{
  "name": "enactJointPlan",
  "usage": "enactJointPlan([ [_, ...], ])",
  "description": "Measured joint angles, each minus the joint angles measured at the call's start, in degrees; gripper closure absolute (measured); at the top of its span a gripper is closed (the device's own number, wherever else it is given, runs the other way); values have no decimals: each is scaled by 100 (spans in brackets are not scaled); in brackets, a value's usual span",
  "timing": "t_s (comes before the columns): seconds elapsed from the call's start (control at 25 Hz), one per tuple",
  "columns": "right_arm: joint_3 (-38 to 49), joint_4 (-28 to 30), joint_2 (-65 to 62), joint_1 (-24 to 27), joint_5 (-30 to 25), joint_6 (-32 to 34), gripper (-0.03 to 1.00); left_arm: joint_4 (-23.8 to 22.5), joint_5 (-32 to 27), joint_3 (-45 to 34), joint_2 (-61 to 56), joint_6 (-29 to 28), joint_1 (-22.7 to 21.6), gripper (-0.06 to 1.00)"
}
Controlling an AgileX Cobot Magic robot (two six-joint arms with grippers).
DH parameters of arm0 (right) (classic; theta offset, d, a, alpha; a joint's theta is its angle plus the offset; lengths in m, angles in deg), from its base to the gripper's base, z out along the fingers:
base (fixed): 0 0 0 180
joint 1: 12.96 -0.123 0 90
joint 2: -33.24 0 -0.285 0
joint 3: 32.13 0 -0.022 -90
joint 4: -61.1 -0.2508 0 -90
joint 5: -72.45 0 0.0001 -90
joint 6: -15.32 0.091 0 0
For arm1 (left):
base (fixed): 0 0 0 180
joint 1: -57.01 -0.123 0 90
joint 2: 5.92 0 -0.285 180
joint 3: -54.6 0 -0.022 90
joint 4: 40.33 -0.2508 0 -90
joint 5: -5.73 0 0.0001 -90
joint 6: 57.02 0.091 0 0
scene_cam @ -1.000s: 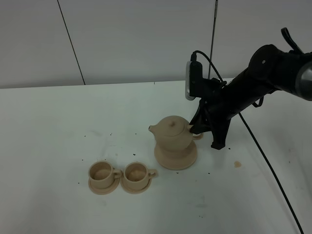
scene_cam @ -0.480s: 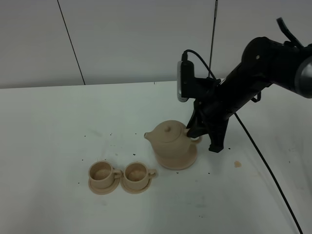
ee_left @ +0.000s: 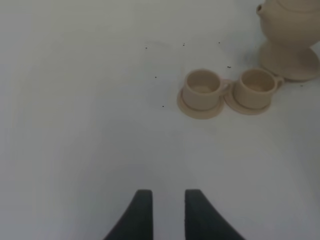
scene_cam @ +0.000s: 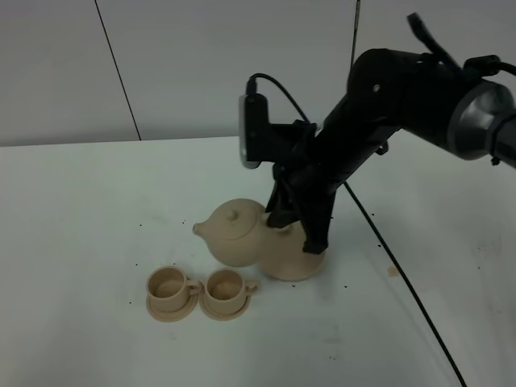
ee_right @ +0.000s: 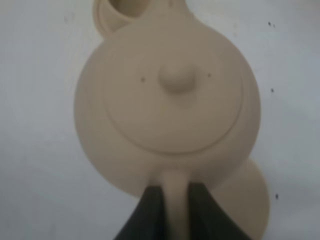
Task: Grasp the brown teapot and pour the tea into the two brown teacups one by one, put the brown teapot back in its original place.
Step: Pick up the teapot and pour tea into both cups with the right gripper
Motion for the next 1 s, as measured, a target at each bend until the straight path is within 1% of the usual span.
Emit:
enactJointPlan([
  [0.16, 0, 166, 0, -322, 117, 87, 87, 0, 0, 0, 0, 0, 0, 71],
  [0.32, 0, 109, 0, -498, 426, 88, 87, 0, 0, 0, 0, 0, 0, 71],
  [0.48, 0, -133, 0, -497, 597, -21, 87, 0, 0, 0, 0, 0, 0, 71],
  [0.72, 0, -481, 85, -497, 599, -180, 87, 0, 0, 0, 0, 0, 0, 71],
  [1.0, -70, -691, 285, -497, 567, -212, 87, 0, 0, 0, 0, 0, 0, 71],
])
